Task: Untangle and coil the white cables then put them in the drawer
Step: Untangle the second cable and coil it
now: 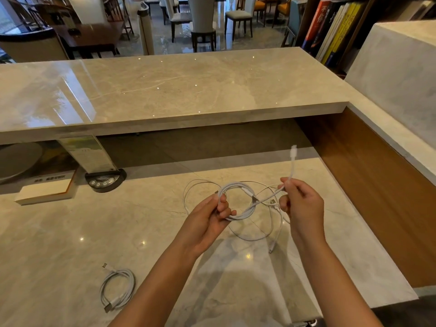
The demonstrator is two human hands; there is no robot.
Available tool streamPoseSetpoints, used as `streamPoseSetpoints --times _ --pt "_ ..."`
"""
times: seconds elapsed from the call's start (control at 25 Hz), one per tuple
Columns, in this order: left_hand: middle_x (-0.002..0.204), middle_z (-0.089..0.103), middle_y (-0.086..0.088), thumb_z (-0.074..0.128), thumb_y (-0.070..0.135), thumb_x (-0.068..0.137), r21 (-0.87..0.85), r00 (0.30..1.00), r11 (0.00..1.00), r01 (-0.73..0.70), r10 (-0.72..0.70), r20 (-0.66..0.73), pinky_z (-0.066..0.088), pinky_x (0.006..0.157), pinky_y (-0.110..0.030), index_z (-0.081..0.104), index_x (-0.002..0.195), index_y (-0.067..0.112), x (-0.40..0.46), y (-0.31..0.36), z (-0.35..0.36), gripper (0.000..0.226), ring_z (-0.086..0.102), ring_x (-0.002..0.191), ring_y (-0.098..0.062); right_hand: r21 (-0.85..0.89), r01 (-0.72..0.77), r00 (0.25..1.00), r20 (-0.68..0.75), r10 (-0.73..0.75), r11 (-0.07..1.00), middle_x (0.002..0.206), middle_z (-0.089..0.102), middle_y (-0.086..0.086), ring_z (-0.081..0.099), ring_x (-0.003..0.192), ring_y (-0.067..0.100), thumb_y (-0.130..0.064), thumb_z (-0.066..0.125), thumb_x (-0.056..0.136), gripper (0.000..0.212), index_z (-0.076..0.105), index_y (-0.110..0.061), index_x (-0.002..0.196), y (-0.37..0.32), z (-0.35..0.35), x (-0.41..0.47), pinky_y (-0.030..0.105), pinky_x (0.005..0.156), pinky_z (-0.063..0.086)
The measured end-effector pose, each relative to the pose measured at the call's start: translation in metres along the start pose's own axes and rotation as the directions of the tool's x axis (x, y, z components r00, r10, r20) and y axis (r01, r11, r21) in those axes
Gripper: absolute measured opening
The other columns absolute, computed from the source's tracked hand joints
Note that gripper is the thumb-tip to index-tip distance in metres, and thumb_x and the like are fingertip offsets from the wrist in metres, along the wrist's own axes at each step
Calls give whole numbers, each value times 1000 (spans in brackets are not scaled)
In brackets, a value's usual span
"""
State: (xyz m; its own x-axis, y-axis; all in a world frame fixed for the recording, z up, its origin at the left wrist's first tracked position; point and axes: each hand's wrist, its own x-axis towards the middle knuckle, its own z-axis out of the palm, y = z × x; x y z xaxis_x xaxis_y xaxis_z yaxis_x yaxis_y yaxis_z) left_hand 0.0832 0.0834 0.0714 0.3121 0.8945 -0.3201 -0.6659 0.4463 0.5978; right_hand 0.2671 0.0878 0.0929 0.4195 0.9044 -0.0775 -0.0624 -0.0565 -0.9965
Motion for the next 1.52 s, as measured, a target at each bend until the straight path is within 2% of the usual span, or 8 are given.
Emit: streamPoseSetpoints --times 0.12,0.28,0.44,0.76,0.88,1.04,1.32,1.52 --pt "56 42 4 32 12 98 228 997 973 -37 19 80 50 74 -23 53 77 9 -3 5 2 30 38 50 -8 -264 -47 973 208 105 963 70 64 6 48 39 6 0 55 87 14 68 2 93 -2 -7 20 18 41 40" --pt "58 42 6 34 11 99 479 984 876 -47 -41 171 48 75 -22 51 76 9 -8 16 0 28 36 51 -7 -683 270 797 554 240 678 63 68 11 54 41 5 -3 58 87 16 73 -9 90 -19 -3 27 16 47 46" --pt "58 40 5 33 11 98 439 985 898 -7 -68 156 50 71 -22 51 76 9 -11 24 -2 28 35 49 -6 -615 387 668 701 250 687 55 66 1 54 41 2 -2 55 88 21 74 -9 93 -30 2 18 10 47 43" --pt "55 39 2 38 6 95 276 989 953 125 -143 43 54 63 -25 53 75 5 -12 13 -5 25 38 45 -7 -492 529 632 772 65 692 80 61 -11 53 59 3 -18 62 79 32 57 -35 106 -28 21 4 19 59 45" --pt "55 43 1 38 7 96 322 988 937 136 -153 28 55 65 -27 56 76 5 -13 14 -2 26 40 46 -7 -515 732 577 817 -5 446 88 65 -5 55 66 7 -33 63 84 37 49 -33 119 -27 26 0 20 60 42" --pt "56 45 2 38 9 97 356 987 924 137 -160 34 57 67 -28 56 77 7 -14 16 5 27 43 46 -6 -436 892 451 879 -152 121 79 69 3 61 71 26 -38 48 93 22 57 -19 102 -27 31 2 30 57 37" --pt "58 45 1 39 13 98 538 990 831 140 -134 -50 55 63 -24 62 92 6 -9 21 6 25 42 48 -6 -558 541 675 734 70 630 67 68 0 52 40 3 -30 59 89 17 51 -19 78 -20 35 0 19 42 40" --pt "59 47 1 50 15 94 714 975 698 -49 187 -116 45 50 -22 69 100 18 -7 6 8 20 40 46 -6 -593 502 726 685 65 629 68 67 -2 55 48 1 -28 65 84 17 50 -28 76 -8 33 -2 22 50 42"
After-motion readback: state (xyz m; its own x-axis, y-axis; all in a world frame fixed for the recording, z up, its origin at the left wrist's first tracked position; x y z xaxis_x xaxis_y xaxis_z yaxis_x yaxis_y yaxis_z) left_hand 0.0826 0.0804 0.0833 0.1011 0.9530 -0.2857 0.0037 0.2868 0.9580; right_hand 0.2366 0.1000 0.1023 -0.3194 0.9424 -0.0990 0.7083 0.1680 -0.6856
